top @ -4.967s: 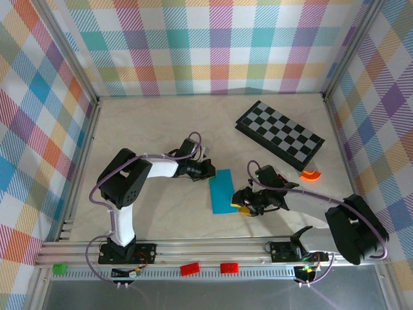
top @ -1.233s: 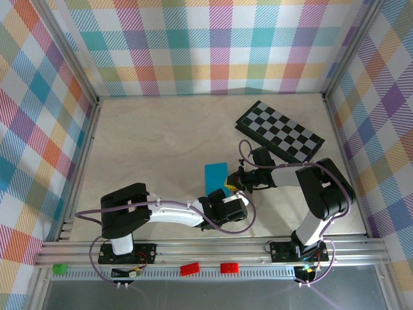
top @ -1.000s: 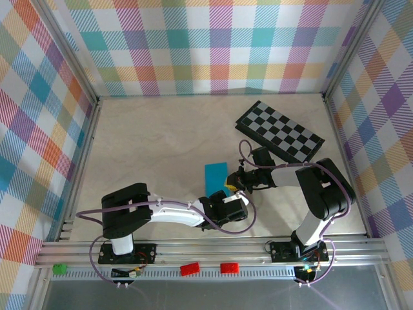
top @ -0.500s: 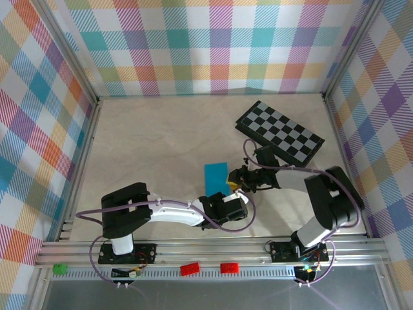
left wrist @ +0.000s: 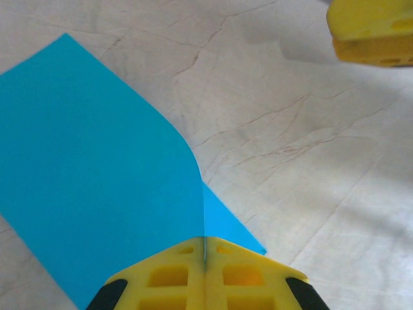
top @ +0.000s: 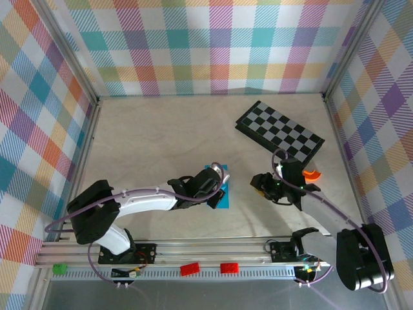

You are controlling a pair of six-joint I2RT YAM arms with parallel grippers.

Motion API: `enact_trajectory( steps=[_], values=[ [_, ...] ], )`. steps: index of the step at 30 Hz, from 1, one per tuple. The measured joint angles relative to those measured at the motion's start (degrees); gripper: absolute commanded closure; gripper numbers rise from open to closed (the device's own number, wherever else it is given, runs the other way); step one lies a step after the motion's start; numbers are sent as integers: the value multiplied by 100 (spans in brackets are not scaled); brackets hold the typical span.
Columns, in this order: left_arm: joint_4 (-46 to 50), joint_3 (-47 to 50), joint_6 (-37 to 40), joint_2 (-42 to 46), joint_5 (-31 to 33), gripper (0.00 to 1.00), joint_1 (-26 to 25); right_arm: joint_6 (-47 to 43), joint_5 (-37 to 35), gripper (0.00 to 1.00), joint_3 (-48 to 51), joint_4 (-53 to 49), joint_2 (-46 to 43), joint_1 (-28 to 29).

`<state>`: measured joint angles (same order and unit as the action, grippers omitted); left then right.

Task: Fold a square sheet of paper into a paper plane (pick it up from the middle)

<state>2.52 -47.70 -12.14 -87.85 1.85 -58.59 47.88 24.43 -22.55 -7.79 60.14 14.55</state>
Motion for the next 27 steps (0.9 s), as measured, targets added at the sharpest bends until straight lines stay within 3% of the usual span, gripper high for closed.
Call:
enact_trajectory(
  steps=[7, 15, 20, 27],
  values=[
    [-345, -2, -476, -116, -741, 100, 227, -105, 330, 72, 291, 179, -396, 0],
    [-216, -79, -785, -247, -852, 100, 286, -61, 1019, 88, 282, 610, 422, 151],
    [-74, -70, -881, -240, -774, 100, 286, 122, 938, 97, 208, 807, 850, 695],
    [-72, -11, -1121, -229, -719, 100, 286, 610, 275, 100, -103, 1237, 1532, 1665]
  ],
)
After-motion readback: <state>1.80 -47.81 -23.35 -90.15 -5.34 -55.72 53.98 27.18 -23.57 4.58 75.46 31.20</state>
